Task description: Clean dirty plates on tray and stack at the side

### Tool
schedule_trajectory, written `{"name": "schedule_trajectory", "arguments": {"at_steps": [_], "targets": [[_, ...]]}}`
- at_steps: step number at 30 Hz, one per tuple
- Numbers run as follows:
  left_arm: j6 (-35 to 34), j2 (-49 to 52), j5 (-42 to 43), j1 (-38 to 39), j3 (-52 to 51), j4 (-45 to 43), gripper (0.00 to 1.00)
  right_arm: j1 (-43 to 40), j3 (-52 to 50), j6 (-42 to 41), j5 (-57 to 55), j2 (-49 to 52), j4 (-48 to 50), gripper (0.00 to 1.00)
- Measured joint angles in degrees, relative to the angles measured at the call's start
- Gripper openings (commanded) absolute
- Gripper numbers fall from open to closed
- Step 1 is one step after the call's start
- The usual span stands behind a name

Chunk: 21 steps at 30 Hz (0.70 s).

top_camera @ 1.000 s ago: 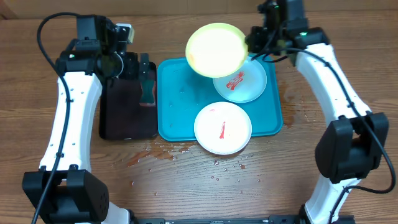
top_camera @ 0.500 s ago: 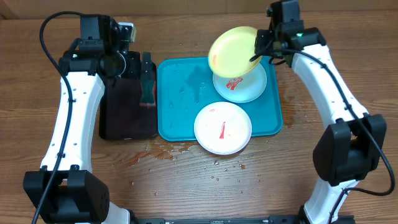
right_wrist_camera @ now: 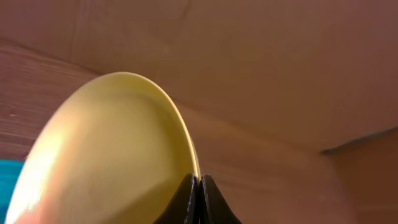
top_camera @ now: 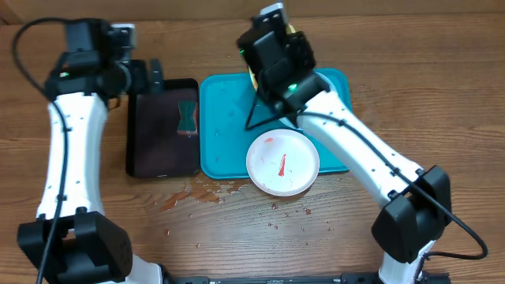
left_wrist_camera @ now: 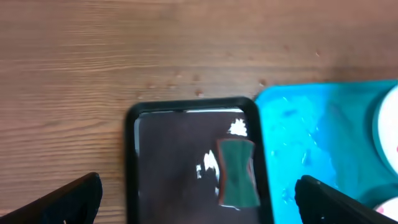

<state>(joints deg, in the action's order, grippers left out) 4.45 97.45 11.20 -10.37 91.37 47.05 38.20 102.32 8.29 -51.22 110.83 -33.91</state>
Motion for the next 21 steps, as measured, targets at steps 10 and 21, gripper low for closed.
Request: {"name": "schedule_trajectory", "arguments": {"at_steps": [10, 21], "targets": [[0.3, 0.0, 7.3, -7.2, 0.0, -0.3, 1.00, 8.6, 0.0, 20.8, -10.2, 0.0, 9.5, 0.04], [0.4, 0.0, 8.8, -7.3, 0.0, -0.3, 1.00, 12.1, 0.0, 38.3, -14.7, 0.0, 11.1, 0.04]]}}
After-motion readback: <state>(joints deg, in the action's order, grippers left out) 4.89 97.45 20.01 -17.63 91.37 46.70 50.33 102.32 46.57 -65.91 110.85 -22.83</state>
